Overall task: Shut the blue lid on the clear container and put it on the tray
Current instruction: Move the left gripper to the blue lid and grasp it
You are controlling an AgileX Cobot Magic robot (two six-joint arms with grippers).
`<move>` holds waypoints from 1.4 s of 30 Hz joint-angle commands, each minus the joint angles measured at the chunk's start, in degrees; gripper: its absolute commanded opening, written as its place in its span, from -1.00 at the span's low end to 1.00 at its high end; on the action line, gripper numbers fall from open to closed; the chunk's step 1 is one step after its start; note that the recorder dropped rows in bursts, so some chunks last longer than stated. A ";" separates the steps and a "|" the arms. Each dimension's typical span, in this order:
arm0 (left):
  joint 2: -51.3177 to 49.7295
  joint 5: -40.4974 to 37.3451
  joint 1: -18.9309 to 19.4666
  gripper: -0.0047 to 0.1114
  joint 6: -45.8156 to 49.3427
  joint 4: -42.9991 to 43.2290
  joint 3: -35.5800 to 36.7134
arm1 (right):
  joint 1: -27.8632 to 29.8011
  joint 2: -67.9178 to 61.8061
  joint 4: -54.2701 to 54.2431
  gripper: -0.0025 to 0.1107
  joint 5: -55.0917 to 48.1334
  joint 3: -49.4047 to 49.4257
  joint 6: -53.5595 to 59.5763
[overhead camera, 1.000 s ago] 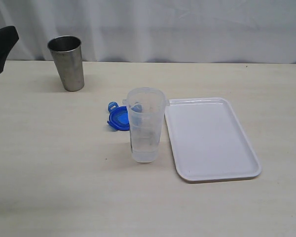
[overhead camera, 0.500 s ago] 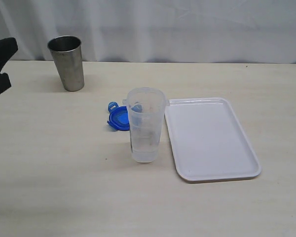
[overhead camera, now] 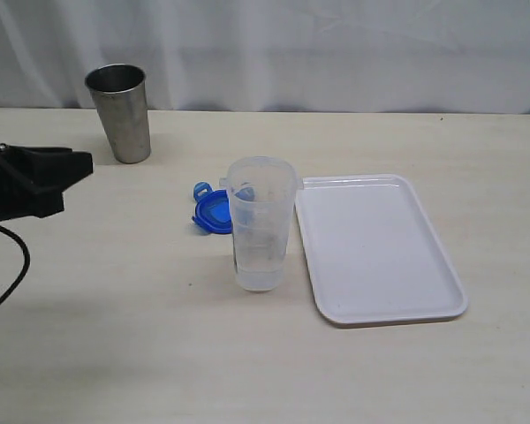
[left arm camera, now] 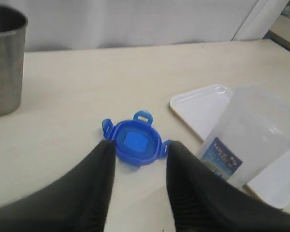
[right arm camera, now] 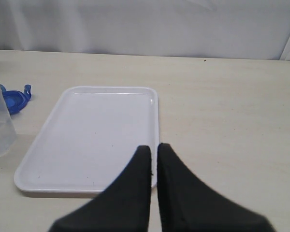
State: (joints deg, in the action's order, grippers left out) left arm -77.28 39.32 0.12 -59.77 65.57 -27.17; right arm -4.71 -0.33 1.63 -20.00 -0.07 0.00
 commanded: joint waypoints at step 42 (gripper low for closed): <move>-55.35 -6.88 -12.79 -0.28 1.10 2.00 -45.65 | -0.15 0.33 0.04 -0.88 0.35 0.07 0.00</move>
State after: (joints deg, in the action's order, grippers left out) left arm -132.60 32.22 -12.64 -58.42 67.28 -72.38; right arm -4.71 -0.33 1.63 -20.00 -0.07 0.00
